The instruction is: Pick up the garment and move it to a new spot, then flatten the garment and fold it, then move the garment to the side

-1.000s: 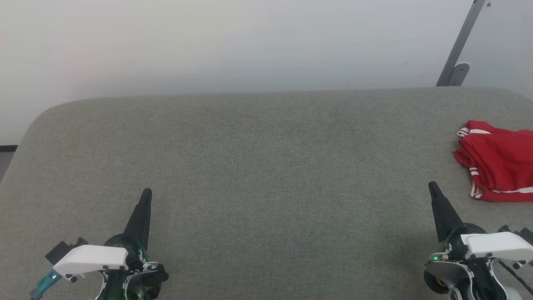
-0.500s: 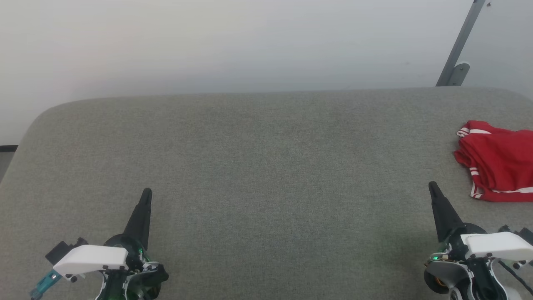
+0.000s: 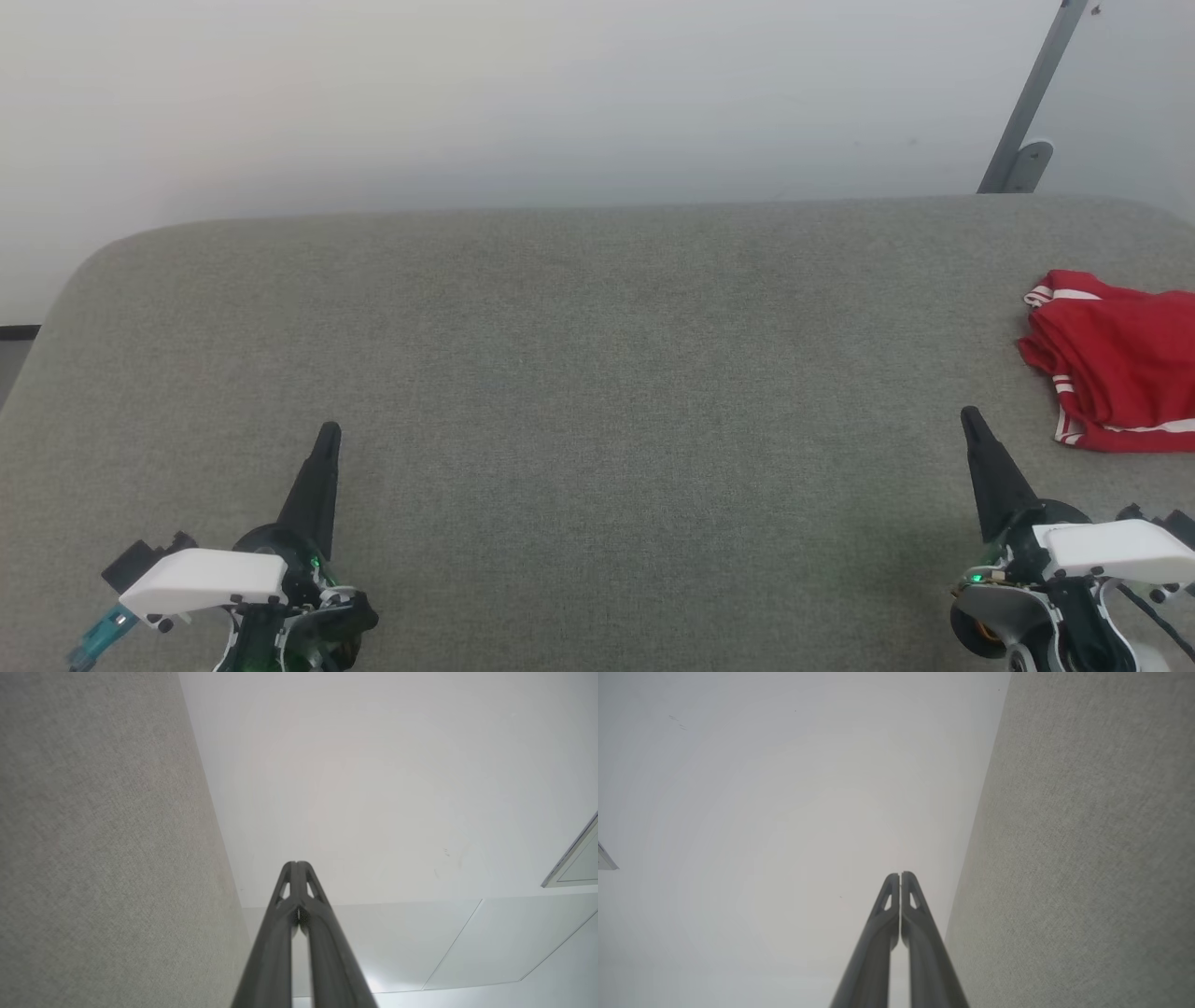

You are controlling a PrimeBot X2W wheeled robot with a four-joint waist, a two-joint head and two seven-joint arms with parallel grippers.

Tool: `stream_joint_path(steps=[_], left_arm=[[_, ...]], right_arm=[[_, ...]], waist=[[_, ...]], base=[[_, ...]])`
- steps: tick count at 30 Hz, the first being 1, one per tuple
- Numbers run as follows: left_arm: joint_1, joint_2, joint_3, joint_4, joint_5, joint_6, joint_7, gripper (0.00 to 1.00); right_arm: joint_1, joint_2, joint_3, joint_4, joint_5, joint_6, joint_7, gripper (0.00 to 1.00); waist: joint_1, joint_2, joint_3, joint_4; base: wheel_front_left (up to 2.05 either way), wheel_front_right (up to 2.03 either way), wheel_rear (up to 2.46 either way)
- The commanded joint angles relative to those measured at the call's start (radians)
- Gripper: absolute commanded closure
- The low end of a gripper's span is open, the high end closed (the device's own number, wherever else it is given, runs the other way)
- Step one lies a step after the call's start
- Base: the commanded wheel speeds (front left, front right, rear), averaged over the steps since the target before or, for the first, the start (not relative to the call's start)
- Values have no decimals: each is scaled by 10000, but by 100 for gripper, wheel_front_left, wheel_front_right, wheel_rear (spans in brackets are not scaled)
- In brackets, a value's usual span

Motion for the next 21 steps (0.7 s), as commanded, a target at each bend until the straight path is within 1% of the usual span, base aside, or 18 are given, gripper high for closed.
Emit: stream_joint_path(steps=[1,21], left_arm=[[-114,-31,27,-30,-34,-29,31,100],[-114,-31,25,-30,-35,-29,29,100]], right_arm=[[-48,39,3,-30,43,4,19,100],[-47,39,6,-30,44,4,18,100]], waist=[[-1,0,0,0],[-1,0,0,0]], base=[[0,0,0],[0,0,0]])
